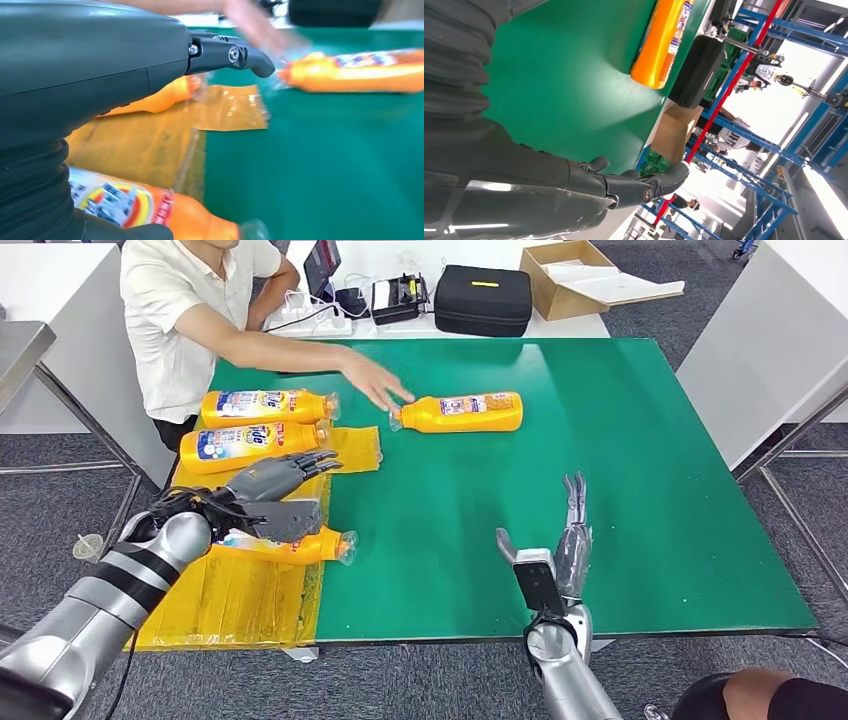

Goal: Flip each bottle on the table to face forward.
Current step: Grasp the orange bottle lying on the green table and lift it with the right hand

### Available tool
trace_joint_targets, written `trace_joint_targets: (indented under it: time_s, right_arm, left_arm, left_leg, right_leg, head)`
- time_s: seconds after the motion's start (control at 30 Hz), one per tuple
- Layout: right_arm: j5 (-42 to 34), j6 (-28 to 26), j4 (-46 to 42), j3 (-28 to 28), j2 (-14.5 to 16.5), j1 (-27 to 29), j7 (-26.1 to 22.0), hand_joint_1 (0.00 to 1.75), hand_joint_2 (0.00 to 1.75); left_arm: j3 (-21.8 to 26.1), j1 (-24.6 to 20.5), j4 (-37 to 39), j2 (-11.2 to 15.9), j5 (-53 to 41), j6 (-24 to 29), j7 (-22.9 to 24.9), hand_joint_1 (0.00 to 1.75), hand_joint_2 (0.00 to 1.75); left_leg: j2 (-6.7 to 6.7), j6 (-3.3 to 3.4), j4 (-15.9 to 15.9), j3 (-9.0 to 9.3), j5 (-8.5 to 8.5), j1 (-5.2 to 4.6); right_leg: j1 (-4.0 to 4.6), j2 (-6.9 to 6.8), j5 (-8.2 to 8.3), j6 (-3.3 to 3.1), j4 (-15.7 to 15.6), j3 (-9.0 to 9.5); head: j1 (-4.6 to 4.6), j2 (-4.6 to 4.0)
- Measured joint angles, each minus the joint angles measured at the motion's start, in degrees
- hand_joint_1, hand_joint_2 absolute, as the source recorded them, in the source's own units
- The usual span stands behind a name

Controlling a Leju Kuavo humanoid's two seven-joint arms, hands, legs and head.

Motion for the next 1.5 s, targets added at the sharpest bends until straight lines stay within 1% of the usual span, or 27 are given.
trace_joint_targets:
  time_s: [0.13, 0.2, 0.23, 0.3, 0.4, 0.53, 0.63, 0.7, 0.8, 0.93, 1.07, 1.17, 1.3, 1.4, 1.5]
  right_arm:
    - [0.7, 0.1, 0.2, -0.1, -0.2, 0.2, 0.0, 0.00, 1.75]
    - [3.2, 0.6, 0.7, -0.7, -0.2, 0.0, 0.3, 0.00, 1.75]
    - [5.1, 1.0, 1.2, -1.0, -0.2, -0.1, 0.9, 0.00, 1.75]
    - [10.1, 2.1, 2.3, -1.6, -0.4, -0.7, 3.3, 0.00, 1.75]
    - [17.5, 4.6, 4.6, -1.8, -1.3, -1.8, 9.0, 0.00, 1.75]
    - [25.2, 6.9, 6.1, -1.7, -3.5, -2.2, 15.4, 0.00, 1.75]
    - [30.5, 8.1, 6.1, -1.5, -5.6, -1.6, 20.7, 0.00, 1.75]
    - [31.7, 8.3, 6.0, -1.5, -6.7, -1.2, 21.9, 0.00, 1.75]
    - [32.0, 8.5, 5.8, -1.5, -7.8, -0.9, 22.3, 0.00, 1.75]
    - [32.3, 9.1, 5.7, -1.4, -8.4, -0.6, 22.9, 0.00, 1.75]
    - [35.6, 11.2, 5.1, -1.2, -9.3, -0.1, 26.6, 0.00, 1.75]
    - [38.2, 13.9, 4.0, -0.9, -10.5, 0.6, 29.9, 0.00, 1.75]
    - [41.0, 15.9, 2.4, -0.7, -11.7, 1.2, 33.4, 0.00, 1.75]
    - [42.3, 16.5, 1.5, -0.6, -12.5, 1.4, 34.9, 0.00, 1.75]
    - [42.5, 16.5, 1.0, -0.5, -12.9, 1.6, 35.2, 0.00, 1.75]
  left_arm:
    - [-0.7, 4.2, -6.8, 3.1, 3.8, 1.0, -0.2, 0.00, 1.75]
    - [-0.4, 7.0, -9.9, 4.3, 6.3, 1.9, -0.7, 0.00, 1.75]
    - [0.0, 8.7, -11.2, 4.4, 7.5, 2.6, -1.2, 0.00, 1.75]
    - [1.7, 12.9, -13.4, 3.9, 10.8, 4.2, -2.4, 0.00, 1.75]
    - [5.4, 20.3, -15.9, 0.2, 17.1, 6.2, -3.5, 0.00, 1.75]
    - [9.4, 28.9, -18.5, -6.4, 23.3, 10.5, -4.0, 0.00, 1.75]
    - [11.3, 34.1, -20.8, -10.9, 25.9, 13.1, -4.1, 0.00, 1.75]
    - [12.1, 36.4, -21.9, -12.8, 26.1, 13.9, -4.1, 0.00, 1.75]
    - [12.8, 37.9, -23.0, -14.5, 26.2, 14.2, -4.1, 0.00, 1.75]
    - [13.5, 38.8, -23.7, -15.5, 26.3, 14.4, -4.1, 0.00, 1.75]
    - [14.0, 39.8, -24.1, -16.3, 26.1, 15.1, -3.7, 0.00, 1.75]
    - [14.9, 40.7, -24.4, -17.1, 26.0, 16.9, -3.3, 0.00, 1.75]
    - [16.6, 41.4, -24.6, -17.9, 25.9, 18.8, -2.8, 0.00, 1.75]
    - [17.5, 41.8, -24.7, -18.5, 25.5, 19.5, -2.6, 0.00, 1.75]
    - [17.9, 42.0, -24.7, -18.9, 25.2, 19.7, -2.6, 0.00, 1.75]
  left_leg:
    - [0.01, -0.01, 0.0, -0.02, -0.01, 0.00]
    - [0.01, -0.01, 0.0, -0.03, -0.01, 0.00]
    - [0.00, -0.01, 0.0, -0.03, -0.01, 0.00]
    - [0.00, 0.00, 0.0, -0.02, -0.02, -0.01]
    - [-0.02, 0.02, 0.0, -0.06, -0.03, -0.08]
    - [-0.07, 0.07, 0.0, -0.12, -0.06, -0.25]
    - [-0.11, 0.09, 0.0, -0.14, -0.07, -0.33]
    - [-0.13, 0.10, 0.0, -0.16, -0.08, -0.32]
    - [-0.12, 0.10, 0.0, -0.15, -0.08, -0.28]
    - [-0.11, 0.09, 0.0, -0.12, -0.06, -0.19]
    - [-0.12, 0.09, 0.0, -0.13, -0.05, -0.17]
    - [-0.12, 0.10, 0.0, -0.14, -0.06, -0.19]
    - [-0.14, 0.11, 0.0, -0.15, -0.06, -0.21]
    - [-0.14, 0.11, 0.0, -0.14, -0.06, -0.22]
    - [-0.13, 0.10, 0.0, -0.13, -0.06, -0.21]
  right_leg:
    - [0.01, 0.00, 0.00, 0.00, 0.0, -0.04]
    - [0.00, 0.00, -0.01, 0.00, 0.0, -0.05]
    - [0.00, 0.00, -0.01, 0.00, 0.0, -0.05]
    - [-0.02, 0.00, -0.02, -0.01, 0.0, -0.06]
    - [-0.11, -0.02, -0.02, 0.00, -0.1, -0.07]
    - [-0.21, -0.08, -0.01, 0.02, -0.1, -0.08]
    - [-0.25, -0.11, -0.02, 0.03, -0.1, -0.09]
    - [-0.24, -0.12, -0.02, 0.04, -0.1, -0.11]
    - [-0.19, -0.11, -0.02, 0.04, -0.1, -0.12]
    - [-0.13, -0.11, -0.02, 0.03, -0.1, -0.11]
    - [-0.14, -0.12, -0.02, 0.03, -0.1, -0.08]
    - [-0.17, -0.12, -0.02, 0.03, -0.1, -0.09]
    - [-0.17, -0.12, -0.02, 0.03, -0.1, -0.09]
    - [-0.16, -0.12, -0.02, 0.03, -0.1, -0.09]
    - [-0.15, -0.12, -0.02, 0.03, -0.1, -0.09]
  head:
    - [-0.02, 0.00]
    - [-0.01, 0.00]
    - [-0.01, 0.00]
    - [0.00, 0.00]
    - [-0.02, 0.00]
    - [-0.01, 0.00]
    - [0.00, 0.00]
    - [-0.01, 0.00]
    - [-0.01, 0.00]
    - [-0.02, 0.00]
    - [-0.02, 0.00]
    - [-0.01, 0.00]
    - [-0.01, 0.00]
    - [-0.02, 0.00]
    - [-0.03, 0.00]
